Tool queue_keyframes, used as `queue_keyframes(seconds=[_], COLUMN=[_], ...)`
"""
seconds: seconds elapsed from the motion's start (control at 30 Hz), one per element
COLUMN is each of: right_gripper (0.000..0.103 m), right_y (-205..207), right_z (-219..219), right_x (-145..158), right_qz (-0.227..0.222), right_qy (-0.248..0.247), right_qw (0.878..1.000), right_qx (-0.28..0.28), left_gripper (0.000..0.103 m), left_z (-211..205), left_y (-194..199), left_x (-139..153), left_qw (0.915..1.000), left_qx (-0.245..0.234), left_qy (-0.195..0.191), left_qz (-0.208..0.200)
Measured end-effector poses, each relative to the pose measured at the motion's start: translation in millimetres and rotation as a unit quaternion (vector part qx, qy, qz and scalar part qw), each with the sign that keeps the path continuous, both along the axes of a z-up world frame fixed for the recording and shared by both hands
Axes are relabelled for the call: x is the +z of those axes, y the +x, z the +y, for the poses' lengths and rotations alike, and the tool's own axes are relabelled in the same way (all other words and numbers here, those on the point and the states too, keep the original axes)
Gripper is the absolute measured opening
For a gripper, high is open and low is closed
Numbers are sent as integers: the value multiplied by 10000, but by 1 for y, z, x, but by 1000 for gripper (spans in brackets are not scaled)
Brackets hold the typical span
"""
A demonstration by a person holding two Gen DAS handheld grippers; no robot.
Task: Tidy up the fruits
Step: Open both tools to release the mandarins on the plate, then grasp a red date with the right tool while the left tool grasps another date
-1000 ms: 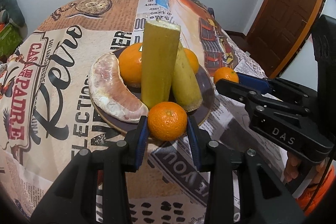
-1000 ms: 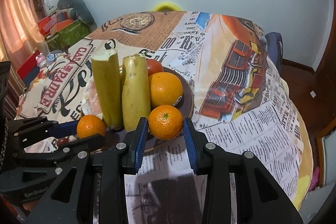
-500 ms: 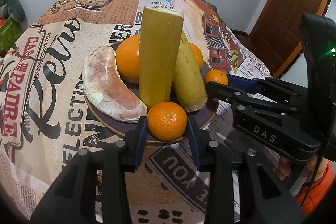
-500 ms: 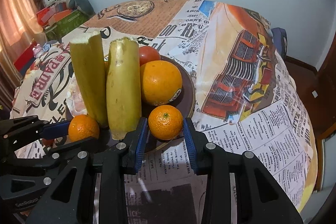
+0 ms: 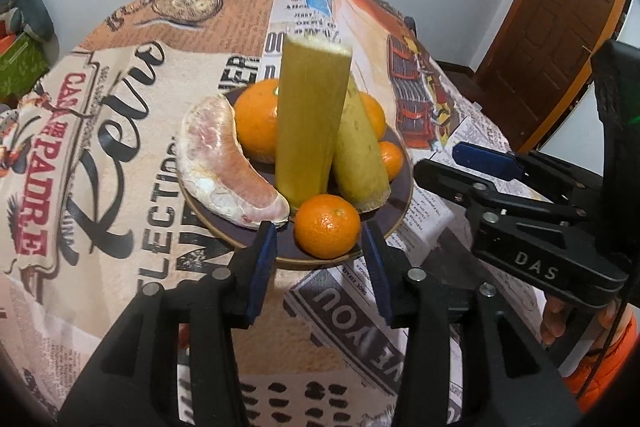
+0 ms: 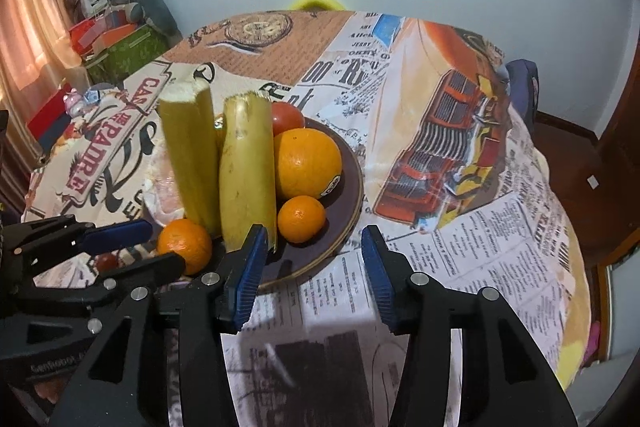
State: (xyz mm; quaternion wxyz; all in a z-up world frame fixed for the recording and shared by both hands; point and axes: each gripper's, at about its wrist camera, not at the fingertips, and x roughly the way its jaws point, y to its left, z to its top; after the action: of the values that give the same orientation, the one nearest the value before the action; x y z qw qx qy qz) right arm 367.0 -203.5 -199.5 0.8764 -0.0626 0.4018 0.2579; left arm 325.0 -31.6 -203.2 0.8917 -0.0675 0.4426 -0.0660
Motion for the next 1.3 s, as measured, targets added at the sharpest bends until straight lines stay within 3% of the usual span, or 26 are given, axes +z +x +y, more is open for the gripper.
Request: queue_keyframes(seconds=[0.4, 0.67, 0.9, 1.3], right_gripper=[45, 46, 46, 46], right_y=[-55, -94, -112, -104], right_z=[-15, -22, -24, -27], right_x=[48, 67, 54, -10], right_qz=[-354, -513, -371, 450], right_qy=[115, 69, -137, -367], right_qw=[9992, 9984, 9988, 9976], right_qx=[-115, -231, -291, -376], left_gripper=[45, 48, 55, 56], left_z=[7, 19, 40, 76], left_y=[-51, -97, -119, -124], left_x=[64, 89, 87, 46], left_qw=[9983, 9971, 9975, 9983], left_qx=[40, -28, 102, 343], left_qy=[127, 213, 236, 436], left_qz=[-560, -723, -656, -192])
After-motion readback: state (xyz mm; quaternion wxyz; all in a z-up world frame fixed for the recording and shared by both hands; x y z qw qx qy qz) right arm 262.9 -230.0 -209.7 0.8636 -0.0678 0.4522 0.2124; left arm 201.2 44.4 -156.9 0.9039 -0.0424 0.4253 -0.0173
